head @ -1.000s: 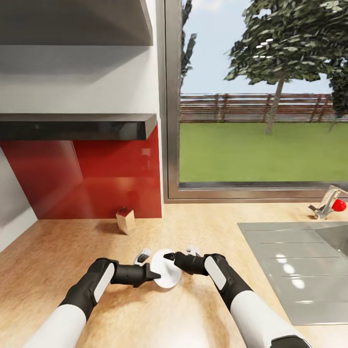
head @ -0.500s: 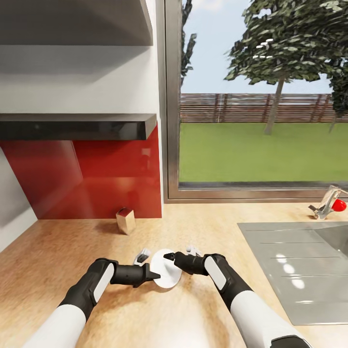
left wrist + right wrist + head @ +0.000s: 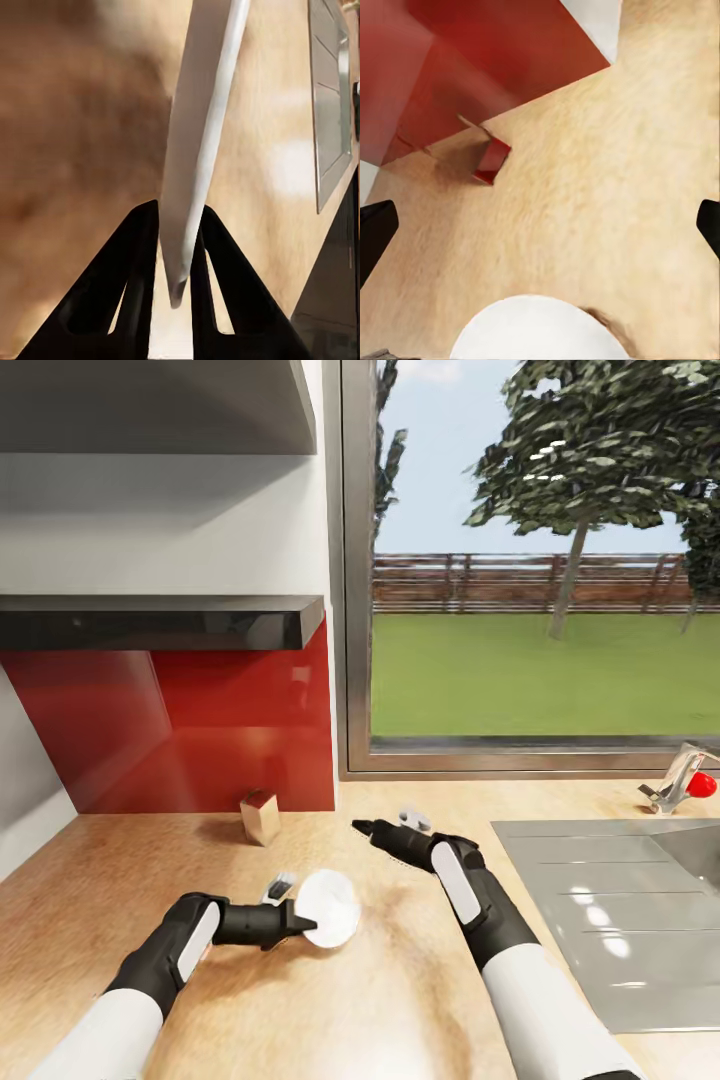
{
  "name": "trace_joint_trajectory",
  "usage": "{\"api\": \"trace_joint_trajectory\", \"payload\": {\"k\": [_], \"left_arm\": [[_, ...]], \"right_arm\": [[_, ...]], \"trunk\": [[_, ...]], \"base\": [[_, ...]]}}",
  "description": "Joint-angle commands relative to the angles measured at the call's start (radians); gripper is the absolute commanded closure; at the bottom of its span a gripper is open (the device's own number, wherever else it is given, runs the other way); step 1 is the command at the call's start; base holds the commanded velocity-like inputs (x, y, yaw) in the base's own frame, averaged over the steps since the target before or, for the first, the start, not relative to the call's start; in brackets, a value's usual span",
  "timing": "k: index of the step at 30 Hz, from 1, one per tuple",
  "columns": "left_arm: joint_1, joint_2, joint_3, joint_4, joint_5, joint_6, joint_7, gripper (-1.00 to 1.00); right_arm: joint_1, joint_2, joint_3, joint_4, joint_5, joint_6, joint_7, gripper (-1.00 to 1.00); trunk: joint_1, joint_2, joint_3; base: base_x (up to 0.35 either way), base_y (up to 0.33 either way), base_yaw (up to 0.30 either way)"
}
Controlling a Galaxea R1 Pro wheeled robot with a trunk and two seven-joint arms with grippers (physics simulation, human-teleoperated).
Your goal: Set up a coffee station on the kitchen countertop: keep the coffee maker on the countertop, move the bottle of coffee from the kitchen shelf to the counter next to the coffee maker, place a paper coffee filter on top of the coffee maker, put the saucer next to the coffee maker with the coffee cup on the saucer, and place the electric kettle next to the coffee maker.
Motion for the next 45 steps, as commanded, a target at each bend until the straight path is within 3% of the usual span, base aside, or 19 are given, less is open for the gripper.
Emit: {"api": "trace_joint_trajectory", "payload": {"k": [1, 2, 4, 7, 8, 9, 12, 16, 28, 35, 39, 45], "left_arm": [[-0.001, 0.006, 0.003, -0.001, -0.001, 0.006, -0.009, 1.00], [-0.001, 0.019, 0.004, -0.001, 0.002, 0.009, -0.023, 1.00], [-0.001, 0.069, 0.004, -0.002, 0.019, 0.015, -0.113, 1.00], [-0.001, 0.118, 0.003, -0.002, 0.026, 0.015, -0.208, 1.00], [0.000, 0.140, 0.003, -0.016, 0.027, 0.011, -0.246, 1.00], [0.001, 0.141, 0.002, -0.027, 0.026, 0.010, -0.249, 1.00], [0.007, 0.142, 0.002, -0.086, 0.020, 0.007, -0.254, 1.00], [0.001, 0.134, 0.002, -0.102, 0.019, 0.003, -0.254, 1.00], [0.005, 0.112, 0.006, -0.106, 0.027, -0.035, -0.251, 1.00], [0.015, 0.075, 0.004, -0.165, 0.030, -0.094, -0.250, 1.00], [0.017, 0.057, 0.002, -0.197, 0.030, -0.099, -0.251, 1.00], [0.017, 0.052, 0.000, -0.211, 0.026, -0.102, -0.252, 1.00]], "right_arm": [[-0.001, 0.000, -0.001, -0.013, 0.003, 0.004, -0.009, -1.00], [0.000, 0.000, -0.001, -0.034, 0.004, 0.004, -0.023, -1.00], [-0.001, -0.011, 0.000, -0.099, 0.005, 0.004, -0.035, -1.00], [0.000, -0.066, 0.005, -0.154, 0.006, 0.004, -0.037, -1.00], [0.000, -0.110, 0.010, -0.210, 0.007, 0.004, -0.037, -1.00], [0.000, -0.117, 0.010, -0.218, 0.008, 0.004, -0.038, -1.00], [0.000, -0.131, 0.011, -0.229, 0.027, 0.004, -0.040, -1.00], [0.001, -0.133, 0.011, -0.235, 0.062, 0.004, -0.039, -1.00], [0.003, -0.135, 0.010, -0.295, 0.069, 0.005, -0.040, -1.00], [0.003, -0.177, 0.010, -0.298, 0.066, 0.004, -0.038, -1.00], [0.003, -0.181, 0.010, -0.298, 0.066, 0.004, -0.038, -1.00], [0.003, -0.182, 0.011, -0.297, 0.066, 0.004, -0.038, -1.00]], "trunk": [[0.001, -0.002, -0.002], [0.001, -0.002, -0.002], [0.001, -0.002, -0.002], [0.001, -0.002, -0.002], [0.001, -0.002, -0.002], [0.001, -0.002, -0.002], [0.001, -0.002, -0.002], [0.001, -0.002, -0.002], [0.001, -0.002, -0.002], [0.001, -0.002, -0.002], [0.001, -0.002, -0.001], [0.001, -0.002, 0.001]], "base": [[0.000, 0.000, 0.000], [0.000, 0.000, 0.000], [0.000, 0.000, 0.000], [0.000, 0.000, 0.000], [-0.201, 0.000, 0.000], [-0.241, 0.000, 0.000], [-0.291, -0.064, 0.000], [-0.289, -0.157, 0.000], [-0.277, -0.188, -0.002], [-0.267, -0.191, -0.197], [-0.212, -0.211, -0.283], [-0.133, -0.243, -0.293]]}}
